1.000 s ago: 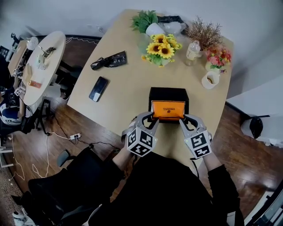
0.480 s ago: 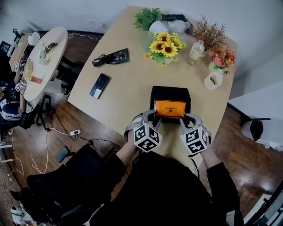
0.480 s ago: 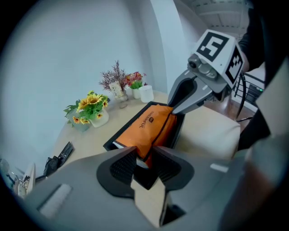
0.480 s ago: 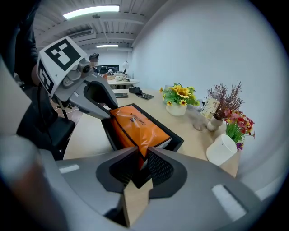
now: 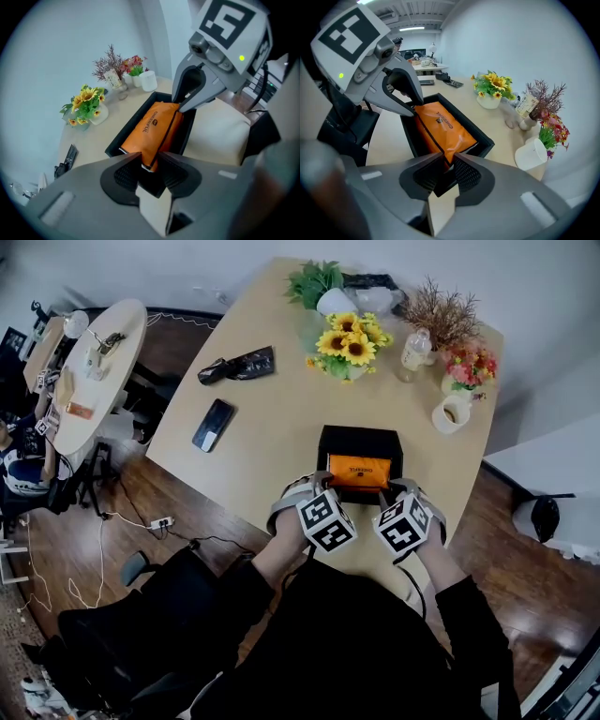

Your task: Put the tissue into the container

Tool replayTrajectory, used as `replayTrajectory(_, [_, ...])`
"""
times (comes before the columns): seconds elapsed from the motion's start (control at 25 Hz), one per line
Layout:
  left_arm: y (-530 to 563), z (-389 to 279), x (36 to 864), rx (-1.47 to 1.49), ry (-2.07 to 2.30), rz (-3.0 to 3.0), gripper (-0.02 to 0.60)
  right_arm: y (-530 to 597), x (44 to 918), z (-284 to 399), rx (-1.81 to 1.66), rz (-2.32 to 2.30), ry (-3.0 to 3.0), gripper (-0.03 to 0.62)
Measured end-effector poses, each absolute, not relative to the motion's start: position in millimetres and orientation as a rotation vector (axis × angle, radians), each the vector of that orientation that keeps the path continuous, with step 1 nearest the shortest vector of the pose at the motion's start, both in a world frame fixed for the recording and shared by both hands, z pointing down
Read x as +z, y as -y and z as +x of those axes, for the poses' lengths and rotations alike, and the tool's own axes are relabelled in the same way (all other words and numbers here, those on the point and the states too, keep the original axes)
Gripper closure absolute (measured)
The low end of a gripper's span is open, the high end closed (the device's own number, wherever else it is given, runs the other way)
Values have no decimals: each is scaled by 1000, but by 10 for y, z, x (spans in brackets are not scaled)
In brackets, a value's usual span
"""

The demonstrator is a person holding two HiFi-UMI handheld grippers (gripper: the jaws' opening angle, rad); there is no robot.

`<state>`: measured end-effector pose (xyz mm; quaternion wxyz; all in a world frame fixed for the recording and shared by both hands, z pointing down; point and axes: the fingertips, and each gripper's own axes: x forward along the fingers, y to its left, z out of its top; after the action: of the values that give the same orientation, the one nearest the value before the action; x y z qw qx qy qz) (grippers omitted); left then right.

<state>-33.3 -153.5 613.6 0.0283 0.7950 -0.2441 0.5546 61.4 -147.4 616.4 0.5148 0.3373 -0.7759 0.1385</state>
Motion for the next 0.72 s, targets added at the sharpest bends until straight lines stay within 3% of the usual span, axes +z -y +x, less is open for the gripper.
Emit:
replayTrajectory(0.2, [1566, -331, 6094, 1723, 794, 2441, 484, 1501, 6162, 626, 292, 782, 1809, 486])
replayTrajectory(0.32, [1594, -349, 5940, 1419, 870, 2426, 458, 1527, 6052, 691, 292, 850, 1865, 437])
replayTrajectory(0.52, [1530, -444, 5662, 806, 918, 2214, 457, 1465, 5737, 833, 416, 1038, 2055, 450])
replayTrajectory(0.72, [1223, -416, 5527, 581, 931, 2113, 457, 1164, 5406, 1027, 595, 1149, 2270, 483])
